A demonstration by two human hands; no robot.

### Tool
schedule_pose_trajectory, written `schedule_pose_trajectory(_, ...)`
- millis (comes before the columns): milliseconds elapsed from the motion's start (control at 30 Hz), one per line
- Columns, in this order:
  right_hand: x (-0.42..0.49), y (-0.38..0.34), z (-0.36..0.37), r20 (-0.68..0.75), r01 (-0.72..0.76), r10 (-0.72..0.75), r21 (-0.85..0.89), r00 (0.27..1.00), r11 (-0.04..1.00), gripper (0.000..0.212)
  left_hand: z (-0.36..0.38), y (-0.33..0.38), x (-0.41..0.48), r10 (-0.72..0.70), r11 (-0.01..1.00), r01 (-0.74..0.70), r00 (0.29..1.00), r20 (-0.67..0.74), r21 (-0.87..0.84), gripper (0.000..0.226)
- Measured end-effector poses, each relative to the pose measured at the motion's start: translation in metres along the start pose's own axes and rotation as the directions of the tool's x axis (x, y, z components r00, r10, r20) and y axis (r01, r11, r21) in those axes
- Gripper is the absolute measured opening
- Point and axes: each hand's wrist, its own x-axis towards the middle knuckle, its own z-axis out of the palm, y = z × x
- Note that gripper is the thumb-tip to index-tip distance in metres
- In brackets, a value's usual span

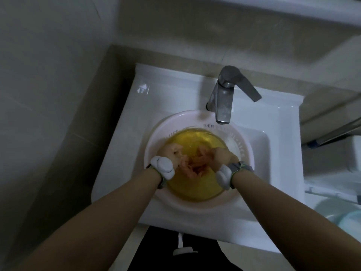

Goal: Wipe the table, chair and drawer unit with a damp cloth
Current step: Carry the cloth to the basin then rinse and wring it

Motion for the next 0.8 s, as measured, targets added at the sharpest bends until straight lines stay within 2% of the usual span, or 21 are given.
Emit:
schedule_pose_trajectory(67, -0.002, -0.004, 0.003, -0.026, 0.055, -0.055, 0.026, 0.998, 0.998, 0.043, -0.003, 0.009, -0.005, 0.072, 0.995, -0.071, 0.997, 0.020, -0.069, 0.034)
schedule_pose_trajectory(100, -0.007, -0.008, 0.000, -0.057, 0.100, -0.095, 0.092, 0.994, 0.991, 0.040, -0.006, 0.018, -0.009, 0.119, 0.988, -0.116, 0.993, 0.027, -0.099, 0.036)
schedule_pose_trajectory(133, -0.011, -0.021, -0.008, -0.094, 0.154, -0.136, 0.229, 0.986, 0.961, 0.034, -0.008, 0.026, -0.013, 0.161, 0.979, -0.157, 0.987, 0.026, -0.127, 0.037)
schedule_pose_trajectory(167, -0.016, -0.031, -0.014, -0.111, 0.215, -0.186, 0.381, 0.976, 0.899, 0.024, -0.010, 0.032, -0.016, 0.198, 0.971, -0.193, 0.980, 0.024, -0.144, 0.037)
schedule_pose_trajectory(200, -0.022, -0.041, -0.023, -0.109, 0.296, -0.282, 0.534, 0.953, 0.792, 0.016, -0.013, 0.038, -0.019, 0.237, 0.961, -0.231, 0.971, 0.021, -0.150, 0.038)
schedule_pose_trajectory(267, -0.032, -0.051, -0.031, -0.122, 0.409, -0.438, 0.633, 0.891, 0.657, 0.022, -0.021, 0.050, -0.027, 0.276, 0.952, -0.272, 0.961, 0.012, -0.140, 0.038)
schedule_pose_trajectory(333, -0.035, -0.044, -0.035, -0.187, 0.313, -0.254, 0.657, 0.949, 0.686, 0.020, -0.030, 0.057, -0.028, 0.279, 0.945, -0.277, 0.960, -0.013, -0.177, 0.037)
schedule_pose_trajectory(367, -0.032, -0.040, -0.036, -0.251, 0.289, -0.164, 0.621, 0.954, 0.729, 0.021, -0.035, 0.063, -0.031, 0.270, 0.939, -0.269, 0.962, -0.024, -0.212, 0.037)
schedule_pose_trajectory(400, -0.032, -0.038, -0.036, -0.272, 0.273, -0.123, 0.631, 0.954, 0.727, 0.020, -0.039, 0.067, -0.034, 0.260, 0.933, -0.256, 0.965, -0.020, -0.253, 0.038)
schedule_pose_trajectory(500, -0.044, -0.044, -0.045, -0.229, 0.333, -0.243, 0.620, 0.943, 0.710, 0.019, -0.050, 0.083, -0.042, 0.256, 0.924, -0.242, 0.967, 0.009, -0.297, 0.038)
schedule_pose_trajectory(633, -0.051, -0.052, -0.059, -0.341, 0.317, -0.143, 0.534, 0.929, 0.784, 0.014, -0.062, 0.098, -0.047, 0.315, 0.934, -0.316, 0.948, -0.037, -0.167, 0.038)
schedule_pose_trajectory(700, -0.058, -0.054, -0.073, -0.380, 0.344, -0.138, 0.553, 0.915, 0.759, 0.015, -0.072, 0.102, -0.050, 0.363, 0.926, -0.367, 0.930, -0.057, -0.083, 0.035)
schedule_pose_trajectory(800, -0.069, -0.056, -0.092, -0.421, 0.407, -0.166, 0.586, 0.892, 0.701, 0.018, -0.084, 0.109, -0.050, 0.357, 0.934, -0.355, 0.928, -0.107, 0.036, 0.026)
